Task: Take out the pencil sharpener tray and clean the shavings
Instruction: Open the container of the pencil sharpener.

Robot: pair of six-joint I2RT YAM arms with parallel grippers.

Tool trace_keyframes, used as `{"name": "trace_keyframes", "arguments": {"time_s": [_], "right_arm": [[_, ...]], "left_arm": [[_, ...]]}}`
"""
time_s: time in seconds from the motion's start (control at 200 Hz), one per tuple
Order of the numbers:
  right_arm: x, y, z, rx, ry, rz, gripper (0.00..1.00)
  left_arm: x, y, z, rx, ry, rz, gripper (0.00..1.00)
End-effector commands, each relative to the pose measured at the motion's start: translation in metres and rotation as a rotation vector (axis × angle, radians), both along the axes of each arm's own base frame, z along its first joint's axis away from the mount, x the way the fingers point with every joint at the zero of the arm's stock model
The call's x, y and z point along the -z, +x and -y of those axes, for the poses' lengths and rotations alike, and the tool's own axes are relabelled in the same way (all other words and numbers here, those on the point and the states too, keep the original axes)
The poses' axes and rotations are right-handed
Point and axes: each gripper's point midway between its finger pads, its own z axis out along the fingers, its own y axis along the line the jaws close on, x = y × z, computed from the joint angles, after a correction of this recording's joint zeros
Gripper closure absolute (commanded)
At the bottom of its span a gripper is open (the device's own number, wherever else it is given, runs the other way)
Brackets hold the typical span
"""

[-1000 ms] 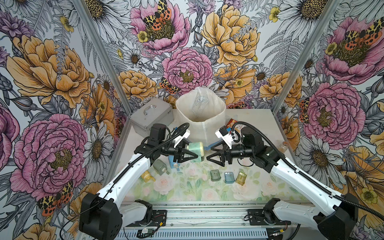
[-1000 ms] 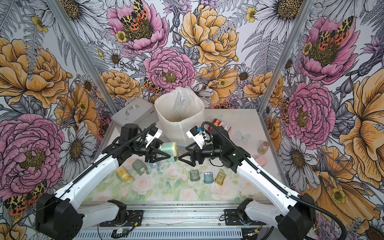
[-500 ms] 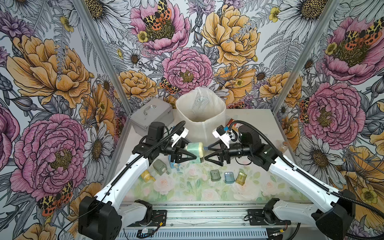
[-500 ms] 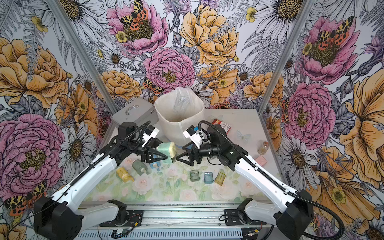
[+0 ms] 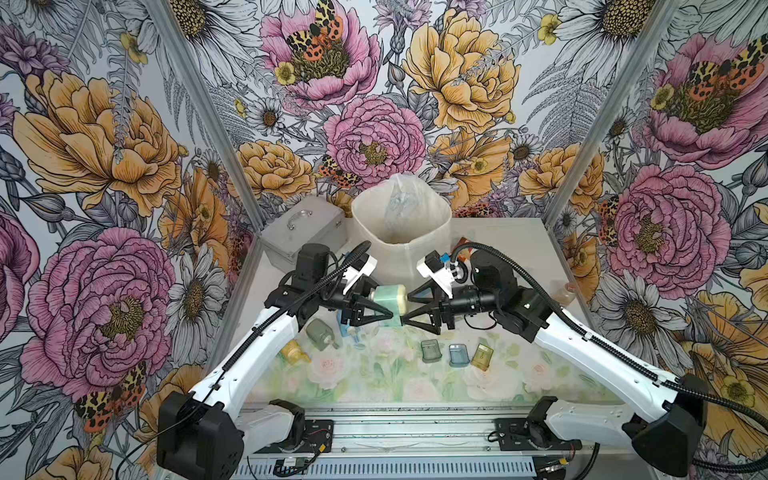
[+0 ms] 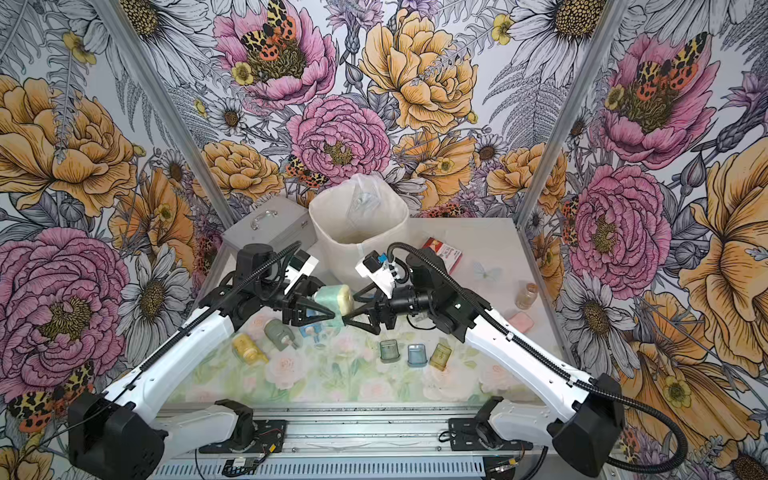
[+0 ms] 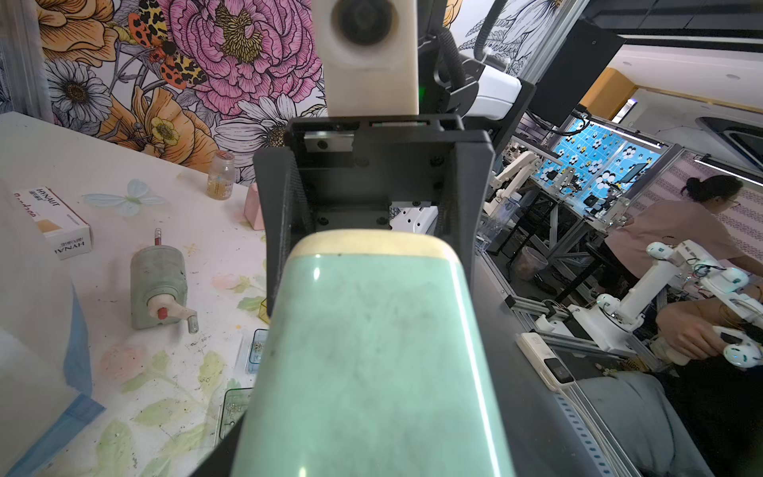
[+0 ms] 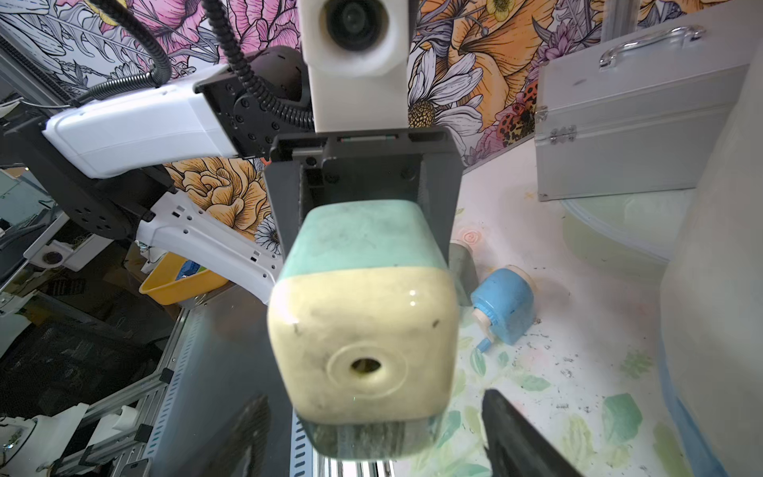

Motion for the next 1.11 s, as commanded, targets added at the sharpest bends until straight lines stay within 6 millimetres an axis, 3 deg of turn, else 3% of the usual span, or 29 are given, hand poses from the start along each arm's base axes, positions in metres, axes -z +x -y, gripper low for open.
{"name": "trace_keyframes", "arguments": {"time_s": [0.0,0.395,0.601,0.821,1.101], "right_arm": [[-0.016,0.003,-0.006,-0.002,0.029,0.035,0.2],[-0.013,0.0,-0.018,-0.02,0.035,0.018,0.26],[-0.014,0.0,-0.02,-0.03,0.039,0.01,0.42],[-0.02,0.002,-0.012,-0.017,0.053,-0.001,0.53],[-0.028,0.008,0.005,0.002,0.076,-0.02,0.55]], "left_arm": [[-0.02,-0.003,-0.004,0.012,-0.04,0.067,0.97],[-0.02,-0.001,-0.005,0.003,-0.038,0.067,0.97],[-0.021,0.0,-0.006,0.0,-0.039,0.069,0.97],[-0.021,0.001,-0.008,-0.008,-0.04,0.067,0.97],[-0.019,0.002,-0.009,-0.002,-0.041,0.042,0.96]]}}
